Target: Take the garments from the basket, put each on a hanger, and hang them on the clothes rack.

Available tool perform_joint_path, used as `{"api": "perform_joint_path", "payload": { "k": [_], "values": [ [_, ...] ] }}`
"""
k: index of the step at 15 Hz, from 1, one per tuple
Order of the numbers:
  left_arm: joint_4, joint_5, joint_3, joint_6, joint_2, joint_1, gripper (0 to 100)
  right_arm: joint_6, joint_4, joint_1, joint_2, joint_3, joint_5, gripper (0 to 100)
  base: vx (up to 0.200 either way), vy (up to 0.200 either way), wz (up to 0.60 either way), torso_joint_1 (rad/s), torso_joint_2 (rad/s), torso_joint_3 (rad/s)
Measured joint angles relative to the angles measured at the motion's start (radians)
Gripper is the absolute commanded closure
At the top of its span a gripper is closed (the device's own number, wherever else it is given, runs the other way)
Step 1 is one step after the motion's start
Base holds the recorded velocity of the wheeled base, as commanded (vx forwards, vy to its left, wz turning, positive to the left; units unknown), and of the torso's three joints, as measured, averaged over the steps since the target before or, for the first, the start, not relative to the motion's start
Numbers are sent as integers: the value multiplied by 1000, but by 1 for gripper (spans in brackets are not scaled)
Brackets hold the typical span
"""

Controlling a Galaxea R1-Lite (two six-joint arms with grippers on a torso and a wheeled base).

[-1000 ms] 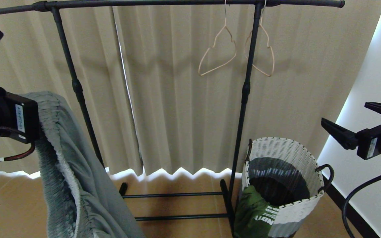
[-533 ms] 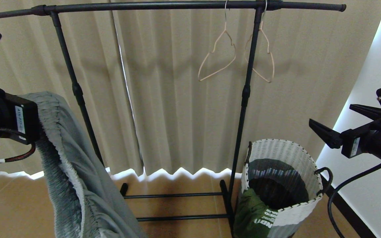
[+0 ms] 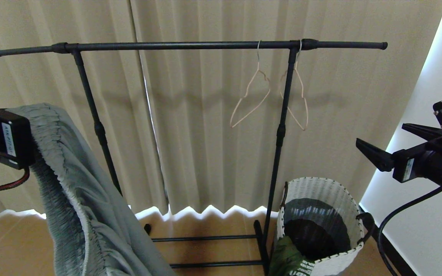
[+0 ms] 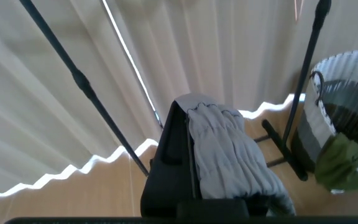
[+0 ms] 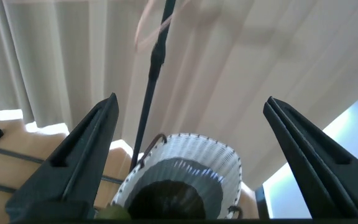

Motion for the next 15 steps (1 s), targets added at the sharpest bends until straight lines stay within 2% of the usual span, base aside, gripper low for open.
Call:
{"api": "perform_joint_path", "payload": {
  "k": [6,9,13,14,15],
  "values": [
    [-8,-1,5,1,-3,-2,100,-3,-1,1,-2,4,-11,0,0,0,0,211,-475,-280],
    [-24,1,11,13,-6,0,100,-5,6,1,-17,9,-10,0,0,0,0,95,-194,-115],
    [-81,1,54,56,-14,0,100,-5,261,2,-62,-50,-11,0,0,0,0,0,0,0],
    [-116,1,69,69,-15,0,100,-4,354,2,-75,-81,-13,0,0,0,0,0,0,0],
    [-175,1,93,89,-15,1,100,-3,504,2,-90,-116,-22,0,0,0,0,0,0,0]
  ]
}}
